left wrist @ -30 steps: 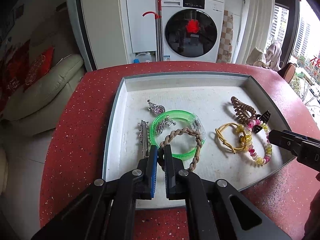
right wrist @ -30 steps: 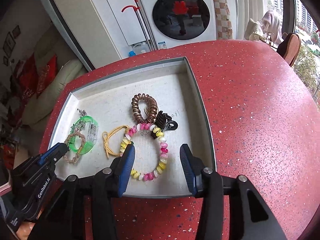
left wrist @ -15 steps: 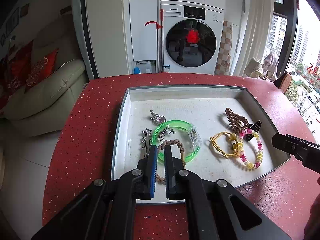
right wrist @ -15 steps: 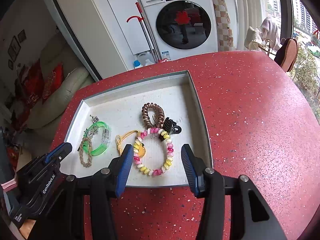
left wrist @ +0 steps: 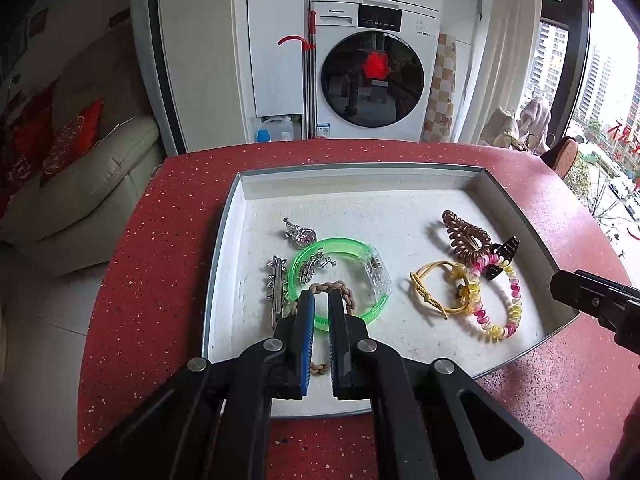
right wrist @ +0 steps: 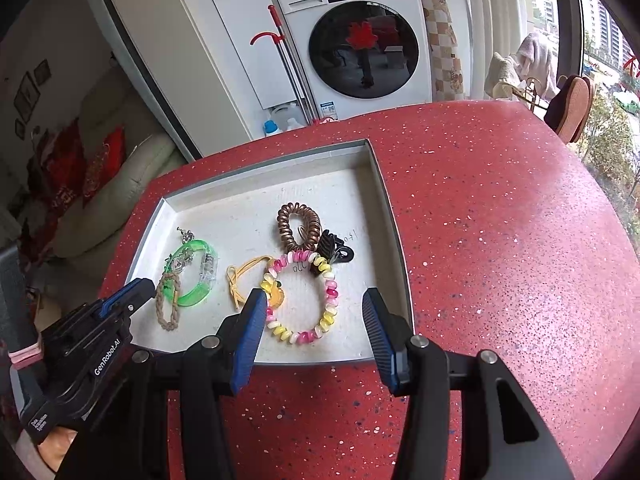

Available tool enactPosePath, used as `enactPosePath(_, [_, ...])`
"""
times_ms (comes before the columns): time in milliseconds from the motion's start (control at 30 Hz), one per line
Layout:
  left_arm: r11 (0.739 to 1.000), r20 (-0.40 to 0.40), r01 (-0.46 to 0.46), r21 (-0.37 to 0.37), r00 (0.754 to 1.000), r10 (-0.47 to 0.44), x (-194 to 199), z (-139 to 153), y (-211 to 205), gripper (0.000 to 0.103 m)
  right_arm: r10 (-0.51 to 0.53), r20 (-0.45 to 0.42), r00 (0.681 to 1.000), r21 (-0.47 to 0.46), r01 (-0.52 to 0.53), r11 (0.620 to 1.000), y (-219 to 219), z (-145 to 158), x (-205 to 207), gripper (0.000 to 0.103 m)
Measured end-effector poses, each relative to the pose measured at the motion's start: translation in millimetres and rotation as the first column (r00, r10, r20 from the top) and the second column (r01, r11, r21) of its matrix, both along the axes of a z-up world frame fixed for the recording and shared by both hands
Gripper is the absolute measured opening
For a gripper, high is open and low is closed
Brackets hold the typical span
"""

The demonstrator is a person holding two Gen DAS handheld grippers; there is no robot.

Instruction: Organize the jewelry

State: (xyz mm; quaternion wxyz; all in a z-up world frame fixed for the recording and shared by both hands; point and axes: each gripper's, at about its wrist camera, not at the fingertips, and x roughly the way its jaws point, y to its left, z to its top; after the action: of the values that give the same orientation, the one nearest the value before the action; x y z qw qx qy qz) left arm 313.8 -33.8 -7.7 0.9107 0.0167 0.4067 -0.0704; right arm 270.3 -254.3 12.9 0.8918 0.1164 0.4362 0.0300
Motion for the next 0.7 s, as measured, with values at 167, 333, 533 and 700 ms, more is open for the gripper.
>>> enactPosePath(167, [1.0, 0.017, -0.009, 0.001, 1.0, 0.009, -4, 6, 3, 0.097, -0.004, -0.002, 1.0, -0.005, 0.004, 1.0, -1, -1, -1, 0.054])
enactPosePath(333, [0.999, 0.052, -0.033, 0.009, 0.998, 0.032, -4, 9, 2, 0.103, -0.003, 0.004, 1.0, -0.019, 0.003, 1.0, 1, 0, -2, 0.056])
enactPosePath(533, [0.999, 0.096, -0.049, 0.008, 0.994, 0.048, -17, 15, 2, 0.103, 0.006, 0.1, 0.995, -0.059, 0.0, 0.998, 8, 13, -18, 0.085])
enactPosePath(700, [0.997, 0.11, -0.075, 0.01, 0.991, 0.073, -35, 22, 8, 0.103, 0.022, 0.18, 0.983, -0.084, -0.007, 0.996, 16, 22, -36, 0.099])
